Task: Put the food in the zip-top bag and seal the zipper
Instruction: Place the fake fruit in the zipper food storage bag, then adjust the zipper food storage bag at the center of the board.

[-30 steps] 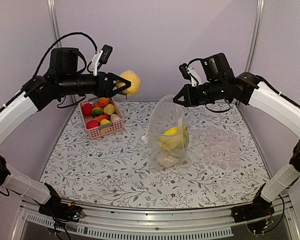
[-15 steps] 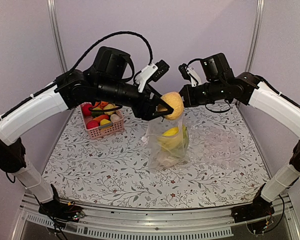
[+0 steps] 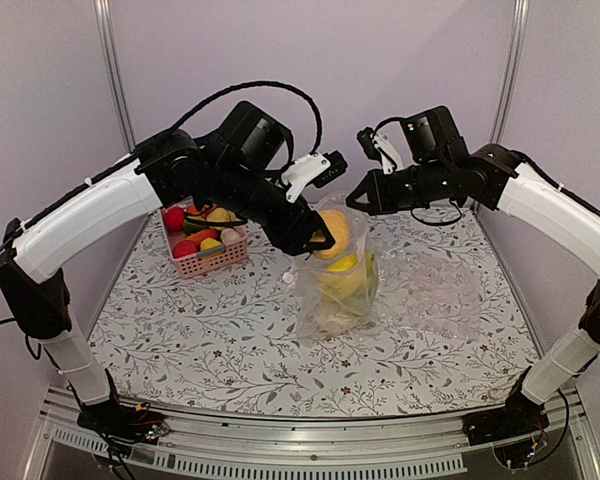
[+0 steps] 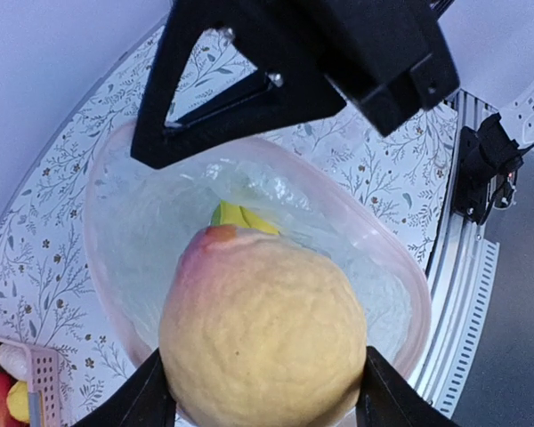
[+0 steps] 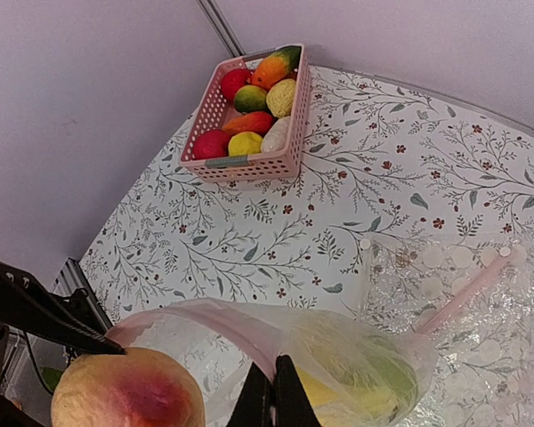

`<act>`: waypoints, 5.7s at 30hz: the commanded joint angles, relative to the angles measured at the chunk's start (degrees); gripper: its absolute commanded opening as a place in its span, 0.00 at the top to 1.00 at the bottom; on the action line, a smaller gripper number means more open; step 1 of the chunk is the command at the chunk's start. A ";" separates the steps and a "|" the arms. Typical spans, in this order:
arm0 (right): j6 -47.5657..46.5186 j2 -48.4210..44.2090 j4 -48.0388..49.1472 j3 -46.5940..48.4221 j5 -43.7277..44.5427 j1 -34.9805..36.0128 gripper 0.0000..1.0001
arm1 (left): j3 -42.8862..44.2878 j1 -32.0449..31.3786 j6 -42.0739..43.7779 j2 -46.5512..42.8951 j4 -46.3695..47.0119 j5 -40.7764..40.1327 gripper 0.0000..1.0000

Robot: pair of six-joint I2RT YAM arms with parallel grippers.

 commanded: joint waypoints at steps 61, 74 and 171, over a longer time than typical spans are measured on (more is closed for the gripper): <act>-0.97 0.00 0.88 3.82 6.29 2.37 1.00 | -19.99 -4.52 -18.89 -12.78 5.70 3.91 0.24; -1.07 0.81 1.35 4.11 7.29 2.41 1.00 | -20.18 -6.33 -18.77 -10.27 4.11 4.24 0.48; 2.04 -5.08 4.24 -4.15 15.91 2.34 1.00 | -28.44 35.86 -16.65 -17.89 15.47 13.68 0.00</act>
